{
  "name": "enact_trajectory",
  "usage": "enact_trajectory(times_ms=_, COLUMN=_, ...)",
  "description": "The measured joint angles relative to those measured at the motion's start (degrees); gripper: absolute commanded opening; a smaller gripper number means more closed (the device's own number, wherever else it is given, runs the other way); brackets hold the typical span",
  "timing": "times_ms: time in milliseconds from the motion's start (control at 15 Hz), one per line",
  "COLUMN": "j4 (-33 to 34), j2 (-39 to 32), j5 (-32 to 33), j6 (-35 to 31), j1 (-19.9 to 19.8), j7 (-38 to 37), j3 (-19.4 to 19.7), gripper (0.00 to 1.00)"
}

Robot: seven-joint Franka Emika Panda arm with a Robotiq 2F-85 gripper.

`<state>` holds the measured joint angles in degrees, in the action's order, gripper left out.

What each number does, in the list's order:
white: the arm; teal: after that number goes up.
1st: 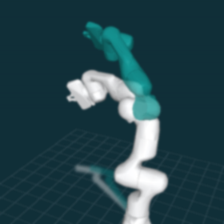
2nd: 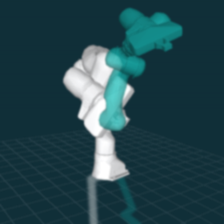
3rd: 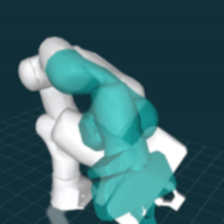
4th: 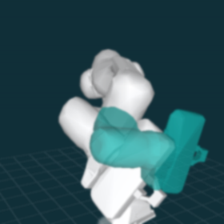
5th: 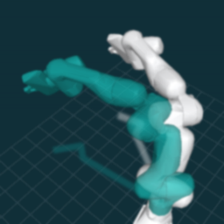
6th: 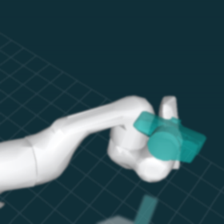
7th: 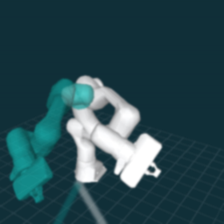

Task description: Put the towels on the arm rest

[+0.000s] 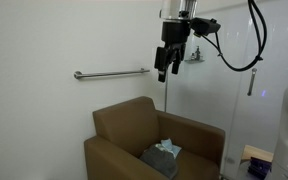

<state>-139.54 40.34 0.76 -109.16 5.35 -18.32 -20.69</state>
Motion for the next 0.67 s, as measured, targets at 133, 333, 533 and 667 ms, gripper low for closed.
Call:
enact_trajectory(times_ms=133, j4=0.0, j2=0.0, j5=0.0, j6=0.0, j1=0.0, j7=0.0, j3=0.0, gripper=1.0)
enact_trajectory(times_ms=333, j4=0.01, j2=-0.31, j5=0.08, j6=-0.27, j1=0.06, j7=0.0, j3=0.22, gripper=1.0)
enact_trajectory(times_ms=533, j4=-0.43, j2=-2.04, j5=0.08, j6=-3.51, j1=-0.07, j7=0.19, j3=2.72, gripper=1.0)
enact_trajectory(times_ms=667, j4=-1.12, j2=-3.74, j5=0.08, j6=-6.55, j1=-0.32, j7=1.69, j3=6.47, gripper=1.0)
